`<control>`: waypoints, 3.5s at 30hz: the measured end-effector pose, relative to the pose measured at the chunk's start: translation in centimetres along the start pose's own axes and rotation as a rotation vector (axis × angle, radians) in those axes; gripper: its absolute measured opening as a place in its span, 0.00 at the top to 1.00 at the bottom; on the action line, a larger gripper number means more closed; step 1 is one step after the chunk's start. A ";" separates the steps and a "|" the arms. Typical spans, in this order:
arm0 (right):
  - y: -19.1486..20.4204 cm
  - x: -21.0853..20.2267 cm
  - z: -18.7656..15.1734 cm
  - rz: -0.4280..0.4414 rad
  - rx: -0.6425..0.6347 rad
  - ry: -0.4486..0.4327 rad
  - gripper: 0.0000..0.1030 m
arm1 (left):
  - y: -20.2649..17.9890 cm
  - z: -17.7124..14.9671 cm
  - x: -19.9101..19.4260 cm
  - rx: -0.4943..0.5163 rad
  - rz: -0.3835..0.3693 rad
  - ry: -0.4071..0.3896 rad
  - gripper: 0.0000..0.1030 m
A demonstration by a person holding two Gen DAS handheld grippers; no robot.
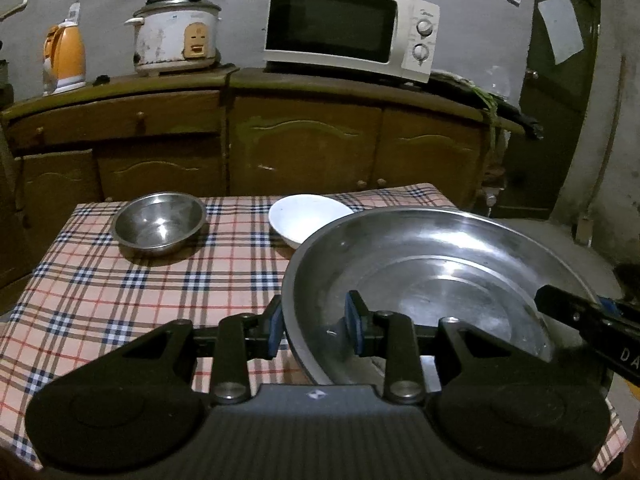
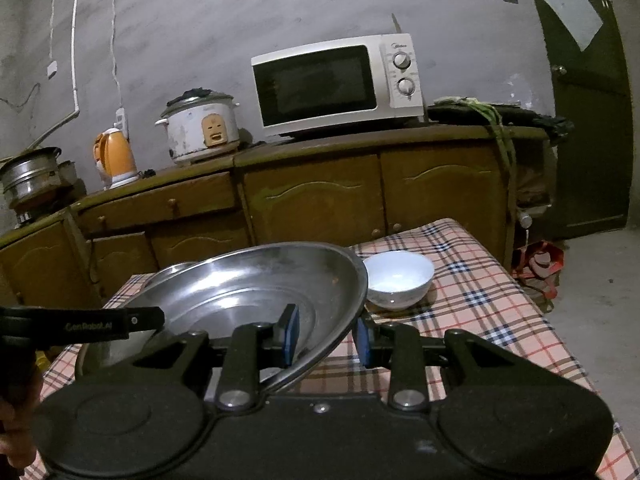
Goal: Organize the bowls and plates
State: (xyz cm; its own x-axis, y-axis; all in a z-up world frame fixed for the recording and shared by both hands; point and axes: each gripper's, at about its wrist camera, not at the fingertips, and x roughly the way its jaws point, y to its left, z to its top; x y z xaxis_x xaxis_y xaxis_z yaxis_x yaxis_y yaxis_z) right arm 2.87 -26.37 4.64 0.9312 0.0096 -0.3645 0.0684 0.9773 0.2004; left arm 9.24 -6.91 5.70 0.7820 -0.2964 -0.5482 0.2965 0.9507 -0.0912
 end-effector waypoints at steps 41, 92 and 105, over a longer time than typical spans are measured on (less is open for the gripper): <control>6.4 3.6 -1.9 0.106 -0.055 0.091 0.64 | 6.1 -0.7 -0.6 -0.036 0.115 0.000 0.66; 18.1 11.7 -8.1 0.265 -0.162 0.282 0.63 | 18.8 -5.3 0.7 -0.145 0.276 0.117 0.66; 21.6 14.7 -10.3 0.288 -0.193 0.325 0.63 | 23.0 -6.8 2.3 -0.151 0.297 0.168 0.66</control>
State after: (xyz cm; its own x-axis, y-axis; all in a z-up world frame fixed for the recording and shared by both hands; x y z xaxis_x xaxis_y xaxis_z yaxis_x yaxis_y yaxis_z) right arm 14.38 -2.94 -5.79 0.7401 0.3214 -0.5907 -0.2723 0.9464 0.1738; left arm 14.11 14.88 -3.25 0.7172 0.0014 -0.6969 -0.0240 0.9995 -0.0227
